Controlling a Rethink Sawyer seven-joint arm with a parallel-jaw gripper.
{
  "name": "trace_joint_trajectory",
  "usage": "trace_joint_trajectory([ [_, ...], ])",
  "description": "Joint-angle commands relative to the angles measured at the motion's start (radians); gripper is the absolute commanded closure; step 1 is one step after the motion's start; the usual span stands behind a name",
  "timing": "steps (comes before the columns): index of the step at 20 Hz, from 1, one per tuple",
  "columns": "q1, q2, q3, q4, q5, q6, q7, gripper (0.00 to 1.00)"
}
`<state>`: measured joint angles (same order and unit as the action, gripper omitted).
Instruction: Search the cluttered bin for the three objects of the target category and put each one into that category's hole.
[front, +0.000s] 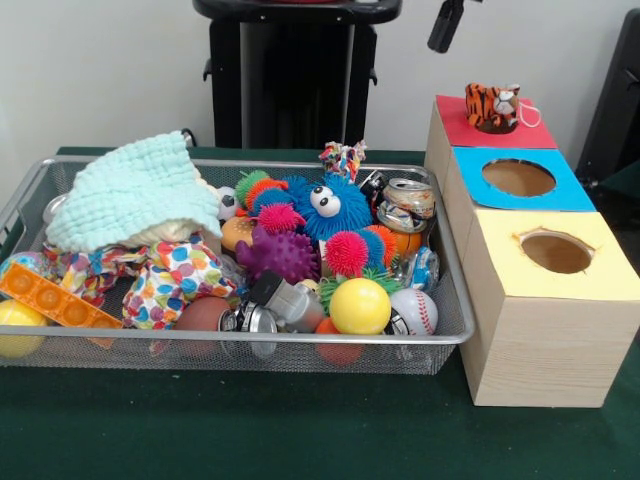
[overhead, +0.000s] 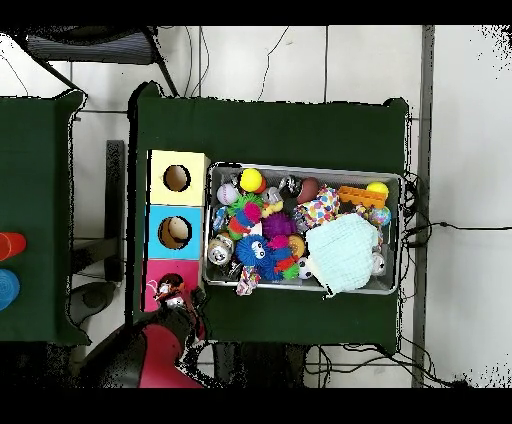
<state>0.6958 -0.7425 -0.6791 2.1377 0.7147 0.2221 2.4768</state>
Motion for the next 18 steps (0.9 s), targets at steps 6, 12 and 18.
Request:
trace_joint_trajectory([
  [6,-0.185,-0.075,0.438,0.165,0.008,-0.155,0.182,1.0],
  [12,-0.185,-0.075,0.451,0.16,0.01,-0.12,0.197,1.0],
  [18,-0.2,-0.066,0.462,0.157,0.004,-0.126,0.189,1.0],
])
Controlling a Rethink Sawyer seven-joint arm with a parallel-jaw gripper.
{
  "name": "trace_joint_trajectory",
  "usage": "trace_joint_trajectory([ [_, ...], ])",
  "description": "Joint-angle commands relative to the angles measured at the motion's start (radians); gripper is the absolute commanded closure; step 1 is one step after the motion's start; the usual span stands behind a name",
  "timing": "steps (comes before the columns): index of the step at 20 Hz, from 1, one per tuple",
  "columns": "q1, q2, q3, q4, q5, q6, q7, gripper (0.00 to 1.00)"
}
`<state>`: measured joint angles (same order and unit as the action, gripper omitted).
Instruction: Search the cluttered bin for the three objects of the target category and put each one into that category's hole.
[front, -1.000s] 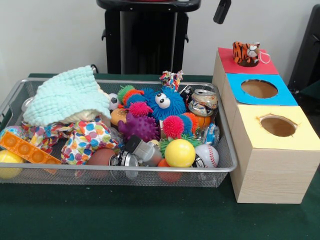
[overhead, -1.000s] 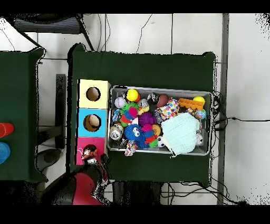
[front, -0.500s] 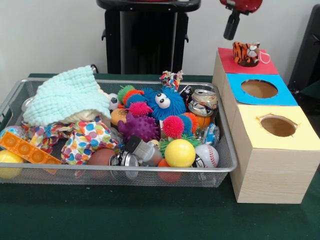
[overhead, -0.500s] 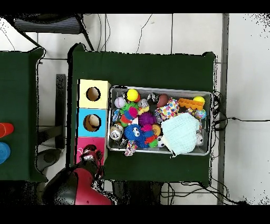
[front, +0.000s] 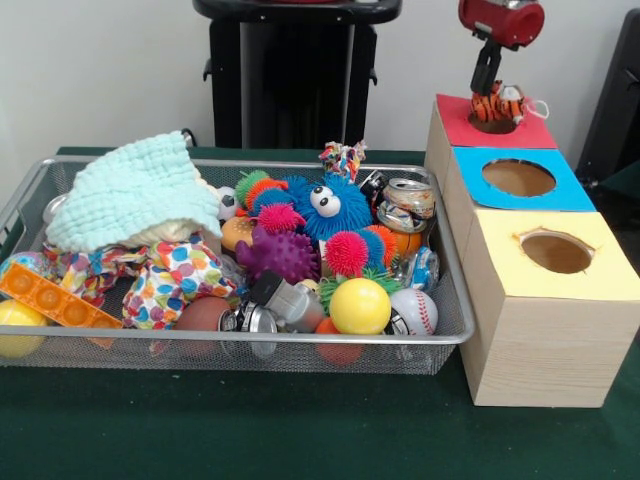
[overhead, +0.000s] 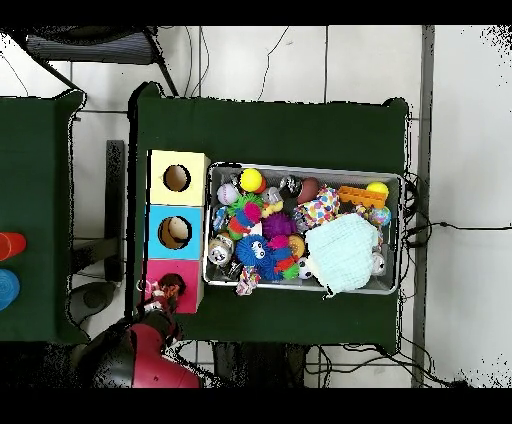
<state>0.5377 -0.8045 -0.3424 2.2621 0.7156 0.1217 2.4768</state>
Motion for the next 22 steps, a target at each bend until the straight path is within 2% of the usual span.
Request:
trace_joint_trajectory([
  [1,-0.04,-0.003,0.122,0.03,0.003,-0.023,0.188,1.0],
  [12,0.018,0.019,0.066,0.003,0.016,-0.015,0.212,1.0],
  [15,0.002,0.021,0.086,0.01,0.017,-0.046,0.215,1.0],
  [17,-0.026,0.017,0.112,0.016,0.01,-0.077,0.212,1.0],
  [19,-0.089,0.018,0.173,0.028,-0.02,-0.168,0.227,1.0],
  [20,-0.131,0.029,0.209,0.027,-0.053,-0.234,0.249,1.0],
  [22,-0.205,0.034,0.275,0.034,-0.105,-0.3,0.279,1.0],
])
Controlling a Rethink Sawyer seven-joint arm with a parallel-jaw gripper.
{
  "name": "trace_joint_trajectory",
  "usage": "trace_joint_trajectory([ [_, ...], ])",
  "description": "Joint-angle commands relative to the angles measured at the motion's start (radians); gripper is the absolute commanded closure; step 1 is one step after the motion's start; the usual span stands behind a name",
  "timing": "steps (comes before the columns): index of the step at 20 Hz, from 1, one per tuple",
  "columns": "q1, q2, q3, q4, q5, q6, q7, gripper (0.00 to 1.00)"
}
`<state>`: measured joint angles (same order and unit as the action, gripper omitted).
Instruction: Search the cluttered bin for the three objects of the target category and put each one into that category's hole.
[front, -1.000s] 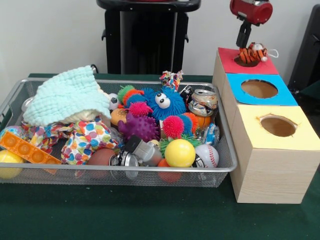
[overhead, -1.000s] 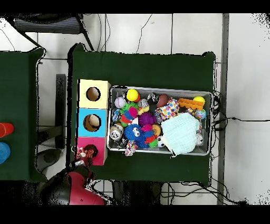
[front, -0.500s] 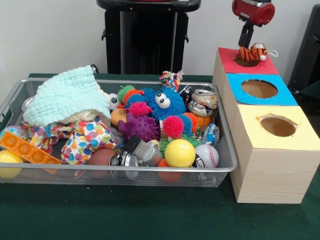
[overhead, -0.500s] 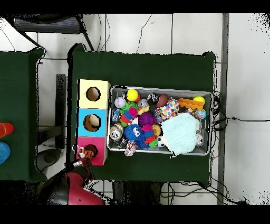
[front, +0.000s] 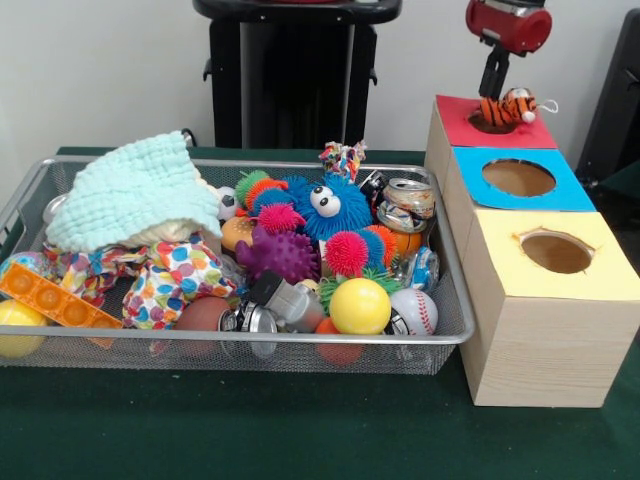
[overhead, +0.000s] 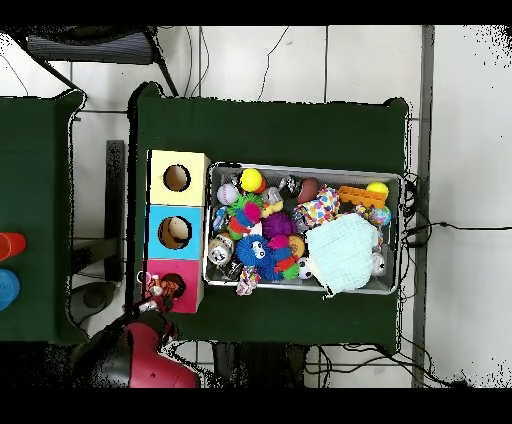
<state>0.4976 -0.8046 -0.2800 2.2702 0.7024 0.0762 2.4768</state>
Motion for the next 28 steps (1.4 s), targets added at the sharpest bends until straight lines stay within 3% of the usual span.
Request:
trace_joint_trajectory([
  [1,-0.18,0.039,0.225,0.025,-0.104,-0.269,0.285,1.0],
  [7,-0.266,0.047,0.295,0.021,-0.176,-0.364,0.329,1.0],
  [19,-0.26,0.035,0.28,0.028,-0.14,-0.327,0.242,1.0],
  [23,-0.195,-0.003,0.162,-0.008,-0.093,-0.194,0.115,1.0],
  [24,-0.124,0.006,0.035,-0.058,-0.072,-0.103,0.028,1.0],
  [26,-0.083,0.036,-0.101,-0.14,-0.112,0.005,-0.061,1.0],
  [28,-0.113,0.064,-0.153,-0.206,-0.191,0.054,-0.127,1.0],
])
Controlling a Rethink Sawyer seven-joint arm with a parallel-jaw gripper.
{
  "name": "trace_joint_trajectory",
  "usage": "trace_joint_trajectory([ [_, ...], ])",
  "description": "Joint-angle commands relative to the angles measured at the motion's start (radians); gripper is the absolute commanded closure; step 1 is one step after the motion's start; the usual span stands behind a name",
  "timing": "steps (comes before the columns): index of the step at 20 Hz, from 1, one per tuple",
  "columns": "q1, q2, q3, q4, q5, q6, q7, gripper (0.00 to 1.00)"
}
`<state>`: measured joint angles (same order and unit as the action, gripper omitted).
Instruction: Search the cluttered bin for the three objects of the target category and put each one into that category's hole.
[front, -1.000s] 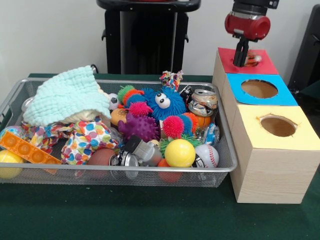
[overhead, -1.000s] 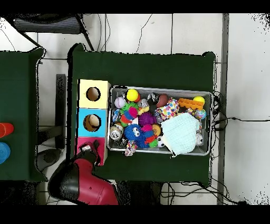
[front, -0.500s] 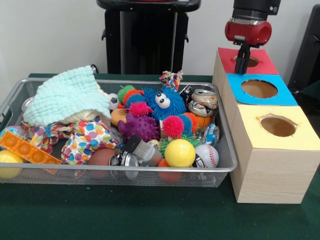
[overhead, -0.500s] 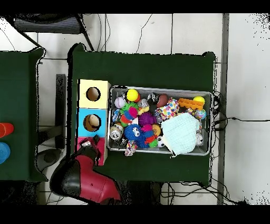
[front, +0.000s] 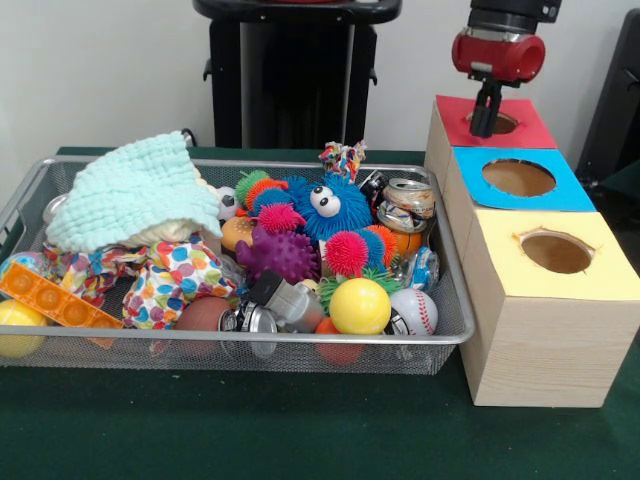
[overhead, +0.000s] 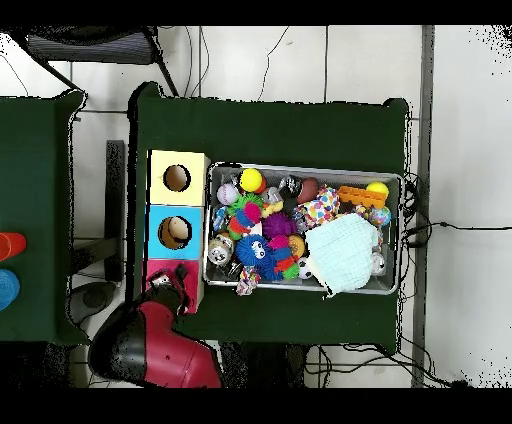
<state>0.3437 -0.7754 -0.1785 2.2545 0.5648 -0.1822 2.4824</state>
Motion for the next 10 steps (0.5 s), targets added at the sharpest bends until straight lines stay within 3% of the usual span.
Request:
trace_joint_trajectory([
  [1,0.02,0.041,-0.253,-0.209,-0.087,0.322,-0.143,1.0],
  [6,-0.191,0.026,-0.121,-0.251,-0.285,0.304,-0.187,1.0],
  [10,-0.3,0.014,-0.039,-0.282,-0.408,0.287,-0.174,1.0],
])
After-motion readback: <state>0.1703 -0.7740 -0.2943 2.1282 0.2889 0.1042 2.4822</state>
